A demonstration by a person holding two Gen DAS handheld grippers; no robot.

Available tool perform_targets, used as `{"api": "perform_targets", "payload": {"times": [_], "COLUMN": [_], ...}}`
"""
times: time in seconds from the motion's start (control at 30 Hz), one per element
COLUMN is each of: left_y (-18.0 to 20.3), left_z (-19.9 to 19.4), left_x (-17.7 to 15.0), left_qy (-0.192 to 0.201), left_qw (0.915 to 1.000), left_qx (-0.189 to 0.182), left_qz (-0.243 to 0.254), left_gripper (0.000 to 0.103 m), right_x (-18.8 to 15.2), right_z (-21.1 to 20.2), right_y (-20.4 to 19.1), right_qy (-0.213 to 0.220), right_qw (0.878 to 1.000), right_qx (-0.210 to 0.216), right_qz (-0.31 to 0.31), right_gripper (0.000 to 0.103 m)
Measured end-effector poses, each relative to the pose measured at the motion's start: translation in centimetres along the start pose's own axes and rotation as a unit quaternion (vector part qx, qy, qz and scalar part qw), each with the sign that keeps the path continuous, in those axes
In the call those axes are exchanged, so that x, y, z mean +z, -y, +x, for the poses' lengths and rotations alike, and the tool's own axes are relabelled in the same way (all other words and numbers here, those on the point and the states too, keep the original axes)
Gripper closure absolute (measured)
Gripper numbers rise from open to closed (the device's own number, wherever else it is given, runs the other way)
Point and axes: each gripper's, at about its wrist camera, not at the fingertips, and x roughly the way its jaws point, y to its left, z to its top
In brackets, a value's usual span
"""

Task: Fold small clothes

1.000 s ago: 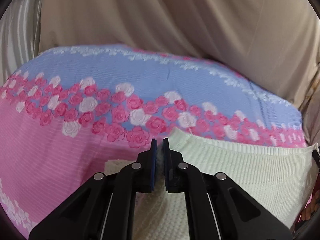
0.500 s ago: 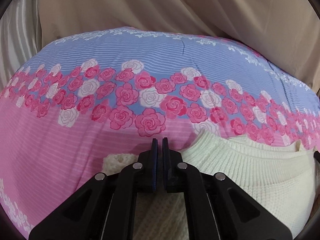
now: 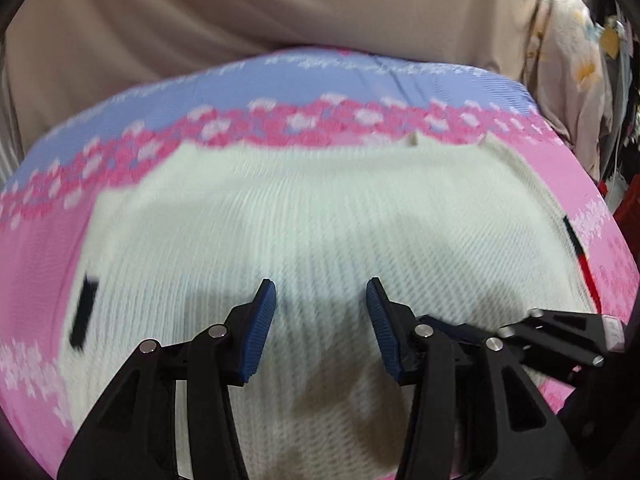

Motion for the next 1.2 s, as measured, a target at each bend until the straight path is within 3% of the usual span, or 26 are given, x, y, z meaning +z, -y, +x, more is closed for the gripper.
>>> {"api": "perform_targets", "payload": {"times": [0.13,0.23,0.37,0.9,1.0,1.03,1.1,1.2], "left_y": [-2.4,-3.8,-4.5,-7.3,-9.4,-10.0,-10.8,-11.2], "left_z": [-1.3,-1.9,-2.8,-5.0,-6.7,-7.2,-7.9,-8.8], "left_x": [-2.3,-3.9,-5.2,-8.0,-8.3,-8.2,-7.3,-3.9], "left_qy": [-0.002,-0.007,-0.013,-0.029,-0.028,-0.026,-0.022,0.023], "left_qw": [0.9991,0.9983,0.9971,0.9946,0.9927,0.9927,0.9923,0.99], "left_qx": [0.041,0.056,0.074,0.091,0.098,0.093,0.088,0.111], "left_qz": [-0.01,-0.016,-0.015,-0.041,-0.064,-0.073,-0.084,-0.085], "left_gripper": [0.057,0.057,0.057,0.057,0.058,0.058,0.059,0.057], "right_x": [-2.6,-4.6,-6.0,-9.1,-9.5,-9.2,-8.1,-4.8], "right_z": [-2.9,-5.4,-7.6,-11.2,-12.9,-13.5,-14.1,-14.3], "right_y": [5.9,10.3,13.2,16.1,17.0,17.2,17.6,17.9], "right_qy": [-0.003,0.004,0.015,0.037,0.044,0.048,0.059,0.089], "right_qw": [0.997,0.991,0.984,0.974,0.967,0.96,0.953,0.958], "right_qx": [-0.052,-0.056,-0.093,-0.128,-0.165,-0.202,-0.24,-0.213], "right_qz": [0.059,0.122,0.152,0.183,0.191,0.189,0.177,0.173], "right_gripper": [0.097,0.103,0.103,0.103,0.103,0.087,0.086,0.086]}}
